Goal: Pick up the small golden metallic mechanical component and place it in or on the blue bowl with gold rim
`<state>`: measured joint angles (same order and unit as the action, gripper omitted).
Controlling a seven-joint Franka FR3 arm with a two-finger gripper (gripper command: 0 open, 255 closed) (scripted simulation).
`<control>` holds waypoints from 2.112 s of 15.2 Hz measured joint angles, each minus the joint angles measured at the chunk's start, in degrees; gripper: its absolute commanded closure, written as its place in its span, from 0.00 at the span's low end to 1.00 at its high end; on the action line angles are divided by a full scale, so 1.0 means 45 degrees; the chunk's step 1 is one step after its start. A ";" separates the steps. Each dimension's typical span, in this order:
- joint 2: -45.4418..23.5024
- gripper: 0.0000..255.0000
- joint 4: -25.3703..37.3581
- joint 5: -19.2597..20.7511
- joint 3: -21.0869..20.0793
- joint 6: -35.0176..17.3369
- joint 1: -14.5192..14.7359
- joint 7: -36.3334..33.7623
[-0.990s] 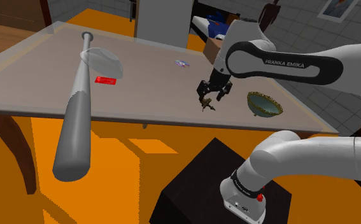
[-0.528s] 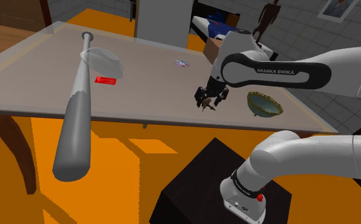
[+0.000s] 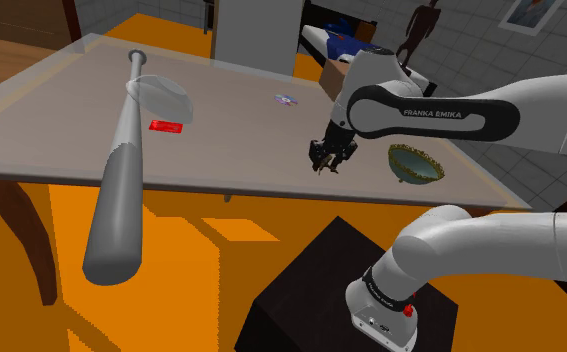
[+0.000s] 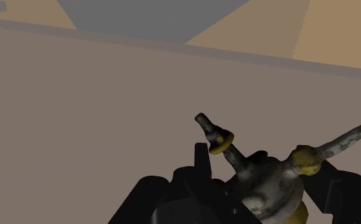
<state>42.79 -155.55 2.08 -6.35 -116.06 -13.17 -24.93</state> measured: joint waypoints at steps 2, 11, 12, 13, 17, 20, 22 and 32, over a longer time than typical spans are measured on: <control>0.0000 1.00 0.0000 0.0000 0.0000 0.0000 0.0000 0.0000; 0.0054 1.00 0.0288 -0.0001 0.0012 0.0338 0.0000 0.0025; 0.0106 1.00 0.0451 -0.0006 0.0016 0.0552 0.0004 0.0036; 0.0130 1.00 0.0592 -0.0003 0.0029 0.0714 0.0000 0.0056; 0.0238 1.00 0.1220 0.0007 0.0072 0.1446 -0.0012 0.0130; 0.0286 1.00 0.1722 0.0019 0.0106 0.1992 -0.0026 0.0189; 0.0330 1.00 0.2043 0.0020 0.0121 0.2357 -0.0029 0.0217; 0.0207 1.00 0.3802 0.0053 0.0180 0.3987 -0.0074 0.0356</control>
<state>43.72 -138.44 2.32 -5.54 -98.11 -13.50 -23.33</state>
